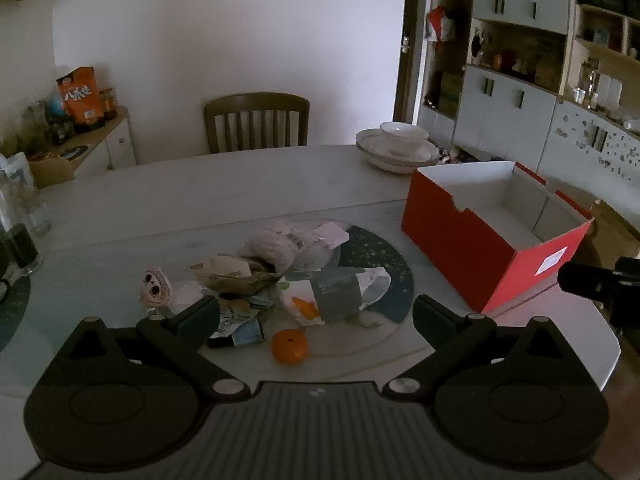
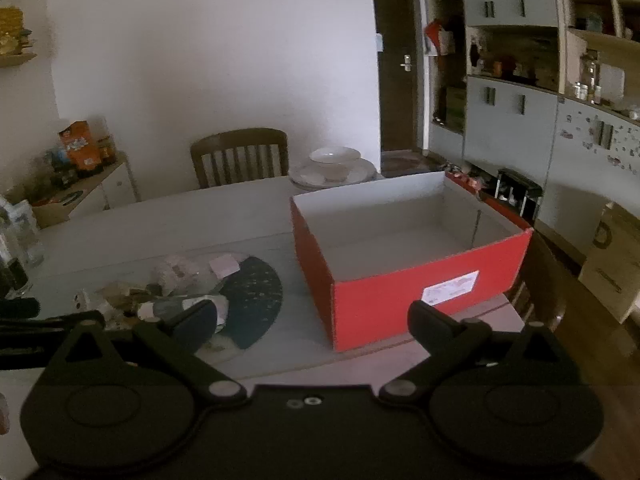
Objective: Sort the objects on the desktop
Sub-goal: 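Move both grippers toward the pile of items on the table, then grasp the orange with the right gripper while the left gripper grasps the red binder clip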
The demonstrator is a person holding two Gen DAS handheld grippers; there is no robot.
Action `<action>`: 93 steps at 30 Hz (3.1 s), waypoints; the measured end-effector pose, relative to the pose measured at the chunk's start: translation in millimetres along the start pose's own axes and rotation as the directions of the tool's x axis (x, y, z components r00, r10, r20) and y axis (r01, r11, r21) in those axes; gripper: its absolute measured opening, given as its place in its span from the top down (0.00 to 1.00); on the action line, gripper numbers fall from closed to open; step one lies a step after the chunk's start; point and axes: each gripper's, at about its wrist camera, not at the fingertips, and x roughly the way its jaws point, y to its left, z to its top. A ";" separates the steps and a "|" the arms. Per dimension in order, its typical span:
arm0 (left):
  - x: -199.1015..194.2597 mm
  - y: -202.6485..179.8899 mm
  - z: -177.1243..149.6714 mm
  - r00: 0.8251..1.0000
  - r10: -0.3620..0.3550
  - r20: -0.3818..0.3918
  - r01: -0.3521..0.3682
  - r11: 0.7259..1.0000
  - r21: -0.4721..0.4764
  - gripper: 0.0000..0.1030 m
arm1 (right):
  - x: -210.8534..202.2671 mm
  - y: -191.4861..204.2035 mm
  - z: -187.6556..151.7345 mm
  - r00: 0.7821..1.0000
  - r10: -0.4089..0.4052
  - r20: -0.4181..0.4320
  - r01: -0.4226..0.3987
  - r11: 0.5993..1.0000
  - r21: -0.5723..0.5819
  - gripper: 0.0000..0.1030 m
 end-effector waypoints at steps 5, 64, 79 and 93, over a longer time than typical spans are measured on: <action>3.2 0.0 -2.8 1.000 0.020 0.001 -0.020 1.000 -0.019 0.00 | 2.6 3.8 2.5 0.999 0.053 -0.009 -0.053 0.998 -0.036 0.02; 131.1 141.4 -56.6 0.986 -0.040 -0.161 0.058 0.992 0.113 0.63 | 167.0 181.1 -52.8 0.900 0.208 -0.383 -0.306 0.927 -0.216 0.50; 122.8 146.6 -54.0 0.984 -0.045 -0.175 0.060 0.995 0.079 0.68 | 165.0 185.6 -48.8 0.899 0.210 -0.384 -0.314 0.920 -0.234 0.67; 83.6 137.6 -59.1 0.986 -0.020 -0.166 0.029 0.998 0.050 0.68 | 136.2 165.5 -39.5 0.899 0.246 -0.363 -0.342 0.911 -0.231 0.67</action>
